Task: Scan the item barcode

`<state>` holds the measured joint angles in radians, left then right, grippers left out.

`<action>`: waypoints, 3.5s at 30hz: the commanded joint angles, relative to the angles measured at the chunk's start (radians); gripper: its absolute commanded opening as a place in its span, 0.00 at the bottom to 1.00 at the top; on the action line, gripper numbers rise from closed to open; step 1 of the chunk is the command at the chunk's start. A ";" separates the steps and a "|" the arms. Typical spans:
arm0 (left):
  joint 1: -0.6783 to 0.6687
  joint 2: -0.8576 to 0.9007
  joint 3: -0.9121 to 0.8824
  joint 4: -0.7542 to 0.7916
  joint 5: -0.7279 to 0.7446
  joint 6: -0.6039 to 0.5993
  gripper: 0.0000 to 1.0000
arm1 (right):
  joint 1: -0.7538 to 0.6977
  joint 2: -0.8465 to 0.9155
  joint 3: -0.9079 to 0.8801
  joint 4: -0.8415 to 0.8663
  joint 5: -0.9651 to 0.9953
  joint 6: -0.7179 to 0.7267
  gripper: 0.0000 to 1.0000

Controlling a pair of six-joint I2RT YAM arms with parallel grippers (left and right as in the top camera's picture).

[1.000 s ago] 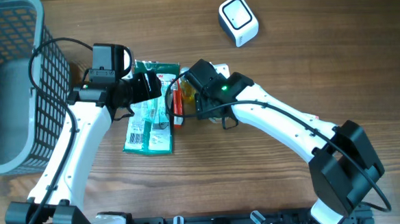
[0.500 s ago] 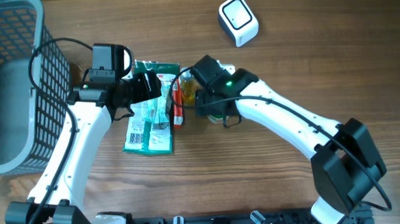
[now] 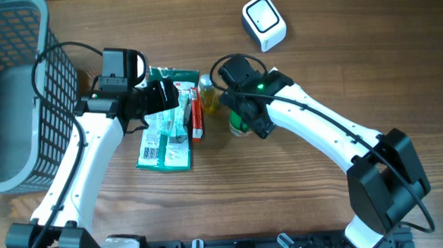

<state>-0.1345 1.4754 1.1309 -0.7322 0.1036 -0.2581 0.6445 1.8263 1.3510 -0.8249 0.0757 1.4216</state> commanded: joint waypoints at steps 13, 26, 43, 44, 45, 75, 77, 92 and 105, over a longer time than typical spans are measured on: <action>0.004 -0.002 0.010 0.003 0.011 -0.012 1.00 | 0.000 0.016 0.015 0.002 -0.059 0.209 0.90; 0.004 -0.002 0.010 0.003 0.011 -0.012 1.00 | 0.000 0.016 0.015 -0.051 -0.058 0.204 0.76; 0.004 -0.002 0.010 0.003 0.011 -0.012 1.00 | -0.004 0.016 0.015 -0.058 -0.051 -0.553 0.71; 0.004 -0.002 0.010 0.003 0.011 -0.012 1.00 | -0.004 0.016 0.015 -0.058 -0.051 -0.660 0.70; 0.004 -0.002 0.010 0.003 0.011 -0.012 1.00 | -0.004 0.016 0.015 -0.057 -0.051 -0.791 0.69; 0.004 -0.002 0.010 0.003 0.011 -0.012 1.00 | -0.019 -0.017 0.048 -0.119 -0.037 -0.894 0.96; 0.004 -0.002 0.010 0.002 0.011 -0.012 1.00 | -0.019 -0.017 0.048 -0.114 -0.056 -0.894 0.83; 0.004 -0.002 0.010 0.003 0.011 -0.012 1.00 | -0.019 -0.017 0.048 -0.113 -0.015 -1.056 0.79; 0.004 -0.002 0.010 0.003 0.011 -0.012 1.00 | -0.019 -0.017 0.048 -0.132 -0.010 -0.869 0.70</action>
<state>-0.1345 1.4754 1.1309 -0.7322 0.1036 -0.2581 0.6235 1.8286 1.3815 -0.9520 0.0494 0.5194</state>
